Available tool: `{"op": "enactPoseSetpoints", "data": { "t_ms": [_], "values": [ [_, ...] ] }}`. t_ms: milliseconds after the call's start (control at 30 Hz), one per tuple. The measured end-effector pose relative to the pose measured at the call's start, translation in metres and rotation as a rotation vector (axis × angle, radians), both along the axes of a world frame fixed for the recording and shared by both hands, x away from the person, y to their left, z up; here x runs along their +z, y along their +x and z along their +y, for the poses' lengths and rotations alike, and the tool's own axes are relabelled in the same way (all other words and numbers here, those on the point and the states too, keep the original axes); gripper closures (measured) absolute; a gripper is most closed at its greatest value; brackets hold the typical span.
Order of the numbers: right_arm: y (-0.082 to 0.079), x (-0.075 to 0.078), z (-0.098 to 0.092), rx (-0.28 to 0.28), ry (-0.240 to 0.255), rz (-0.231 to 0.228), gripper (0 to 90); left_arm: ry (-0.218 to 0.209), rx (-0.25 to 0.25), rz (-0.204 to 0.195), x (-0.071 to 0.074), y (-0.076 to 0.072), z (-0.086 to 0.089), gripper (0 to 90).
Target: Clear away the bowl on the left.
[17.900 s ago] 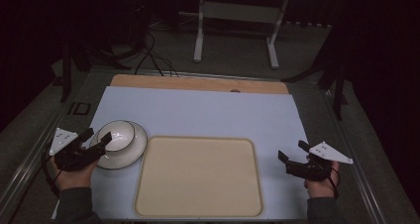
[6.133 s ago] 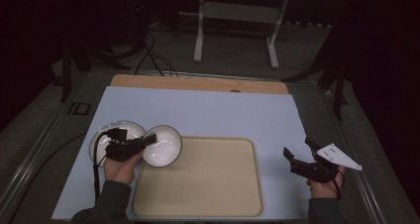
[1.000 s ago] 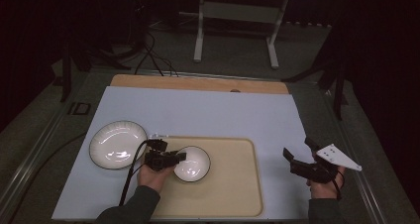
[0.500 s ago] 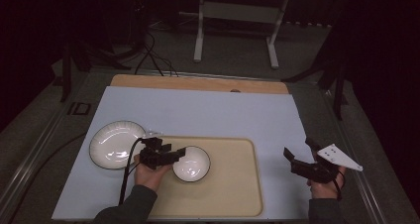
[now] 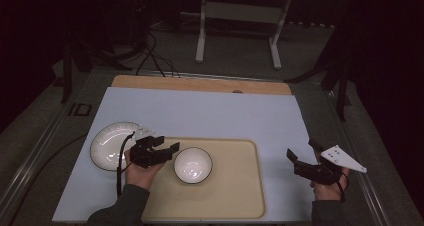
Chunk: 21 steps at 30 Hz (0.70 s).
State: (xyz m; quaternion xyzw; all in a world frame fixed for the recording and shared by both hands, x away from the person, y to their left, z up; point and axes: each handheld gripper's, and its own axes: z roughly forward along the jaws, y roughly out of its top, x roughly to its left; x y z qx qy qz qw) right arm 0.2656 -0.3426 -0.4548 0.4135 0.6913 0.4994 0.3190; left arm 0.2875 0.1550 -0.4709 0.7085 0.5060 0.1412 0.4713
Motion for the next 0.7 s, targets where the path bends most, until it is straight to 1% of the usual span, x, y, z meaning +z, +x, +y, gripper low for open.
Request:
{"op": "enactPoseSetpoints", "data": {
  "t_ms": [100,233,333,367,400,433,533,633,700],
  "values": [
    [0.000,0.000,0.000,0.001,0.000,-0.001,11.7,0.033,0.005,-0.037,0.005,-0.002,0.005,33.1],
    [0.000,0.000,0.000,0.001,0.001,-0.001,11.6,0.112,0.016,-0.100,0.013,-0.006,0.012,32.6],
    [0.000,0.000,0.000,0.000,0.001,-0.001,11.6,0.150,0.025,-0.140,0.018,-0.009,0.018,31.8],
    [0.000,0.000,-0.001,0.000,0.001,-0.001,11.7,0.157,0.030,-0.149,0.019,-0.010,0.020,31.5],
    [0.000,0.000,-0.001,0.000,0.002,-0.001,11.6,0.157,0.030,-0.149,0.019,-0.010,0.020,31.1],
    [0.000,0.000,0.000,0.000,0.002,-0.001,11.7,0.161,0.045,-0.171,0.022,-0.011,0.026,30.8],
    [0.000,0.000,0.000,0.000,0.000,-0.001,11.6,0.170,0.062,-0.189,0.024,-0.012,0.034,30.7],
    [0.000,0.000,-0.001,-0.001,0.001,-0.001,11.6,0.191,0.085,-0.205,0.026,-0.013,0.042,30.5],
    [0.000,0.000,-0.001,-0.002,0.001,-0.002,11.7,0.193,0.097,-0.214,0.027,-0.014,0.047,30.5]
  ]
}}
